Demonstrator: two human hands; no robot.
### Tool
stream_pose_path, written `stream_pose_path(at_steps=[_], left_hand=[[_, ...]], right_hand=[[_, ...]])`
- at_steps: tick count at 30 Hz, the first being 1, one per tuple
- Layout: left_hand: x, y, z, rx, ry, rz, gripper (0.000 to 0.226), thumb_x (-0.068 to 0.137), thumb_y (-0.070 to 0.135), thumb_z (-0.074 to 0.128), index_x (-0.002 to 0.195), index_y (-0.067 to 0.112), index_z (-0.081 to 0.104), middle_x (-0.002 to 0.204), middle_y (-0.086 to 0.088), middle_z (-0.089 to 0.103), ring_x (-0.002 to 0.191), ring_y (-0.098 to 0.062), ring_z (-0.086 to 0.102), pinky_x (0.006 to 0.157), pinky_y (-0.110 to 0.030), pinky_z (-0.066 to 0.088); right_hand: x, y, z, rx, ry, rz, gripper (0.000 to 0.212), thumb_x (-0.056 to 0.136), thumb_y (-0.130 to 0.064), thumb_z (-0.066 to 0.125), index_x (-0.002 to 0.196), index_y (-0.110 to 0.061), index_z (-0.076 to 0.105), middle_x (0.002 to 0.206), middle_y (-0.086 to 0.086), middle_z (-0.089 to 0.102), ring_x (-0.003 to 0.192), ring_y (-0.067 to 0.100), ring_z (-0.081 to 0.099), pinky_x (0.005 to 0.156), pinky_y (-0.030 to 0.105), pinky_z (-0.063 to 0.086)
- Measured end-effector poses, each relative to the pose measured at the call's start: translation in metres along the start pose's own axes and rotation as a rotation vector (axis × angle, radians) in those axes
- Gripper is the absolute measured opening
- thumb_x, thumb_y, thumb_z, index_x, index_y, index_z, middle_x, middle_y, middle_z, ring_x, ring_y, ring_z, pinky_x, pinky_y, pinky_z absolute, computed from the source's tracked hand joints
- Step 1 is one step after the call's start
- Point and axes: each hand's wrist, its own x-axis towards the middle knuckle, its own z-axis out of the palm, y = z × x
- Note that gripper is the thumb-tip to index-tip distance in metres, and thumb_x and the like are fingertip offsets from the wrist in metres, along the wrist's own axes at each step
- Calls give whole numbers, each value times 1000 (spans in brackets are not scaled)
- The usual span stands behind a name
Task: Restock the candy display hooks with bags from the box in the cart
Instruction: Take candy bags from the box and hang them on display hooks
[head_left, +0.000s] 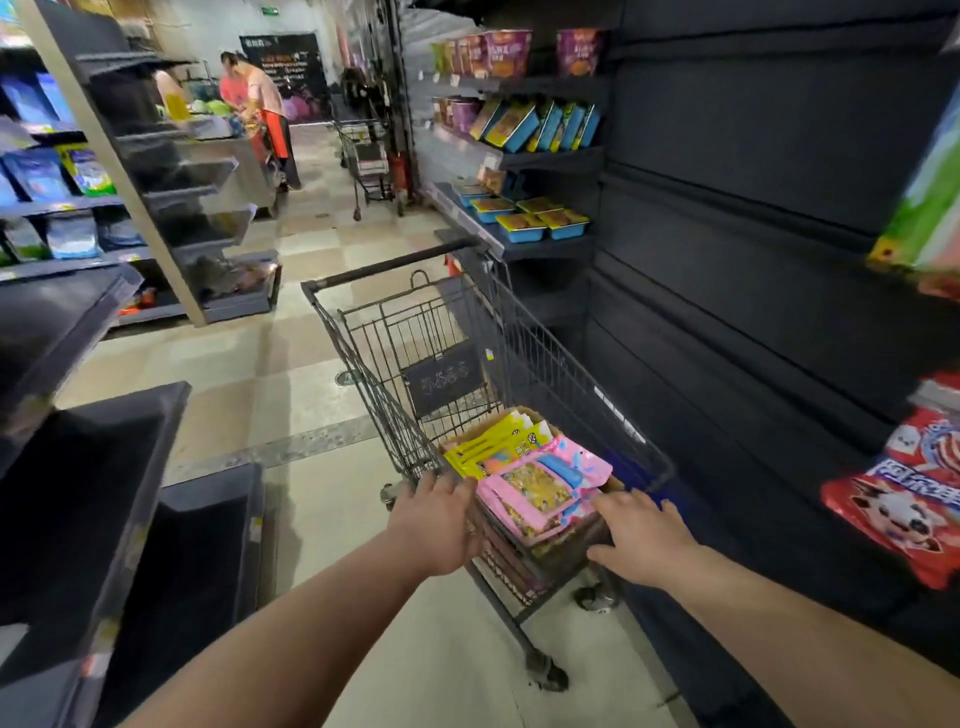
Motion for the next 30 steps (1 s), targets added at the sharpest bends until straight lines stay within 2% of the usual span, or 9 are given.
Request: stream_pose_path(at_steps=[6,11,14,16,20,25,30], left_hand=[[42,-47,0,6,-35,78,76,87,59,49,148,20,26,152,-7,32,141,-29,25,110,-45,27],[73,-55,6,-17,-54,150,76,86,58,50,148,20,26,151,-7,33,142,-30,25,112,-46,28],[94,-54,8,-25,-73,174,79,87,59,49,150,20,22,153,-8,31,144,-31,22,113,-46,26],[109,-53,8,-38,-87,182,79,88,58,48,152,20,19,155,-8,28,145,-31,20,114,-45,23],[144,-59,6,-33,-134,182,80,89,58,48,152,22,15,157,-8,24,147,-32,17,116,-48,20],[199,-71,2,18,-193,173,79,89,60,43,152,20,18,159,-11,21,146,-34,19,116,-50,21],[253,-61,3,60,-272,175,82,90,59,45,154,19,13,161,-10,16,147,-33,15,118,-51,19]], right_hand=[[26,-35,11,51,-31,107,69,90,-46,52,149,-29,20,155,0,28,142,23,24,115,51,17],[45,-36,17,63,-42,193,65,86,-47,54,144,-28,30,150,2,35,139,25,30,113,51,21],[62,-30,15,35,-86,239,67,87,-47,53,145,-26,29,150,3,35,138,25,32,112,49,24],[75,-26,15,39,-81,246,67,86,-44,54,146,-28,28,149,2,37,136,25,34,111,48,26],[114,-16,16,83,-39,222,57,85,-43,55,139,-31,38,141,-2,46,129,23,44,105,45,35],[170,-3,22,125,-88,230,58,83,-47,55,136,-27,41,137,1,47,121,22,50,97,37,46],[213,22,32,156,-137,245,58,82,-49,55,133,-26,44,135,3,50,124,25,48,95,38,44]])
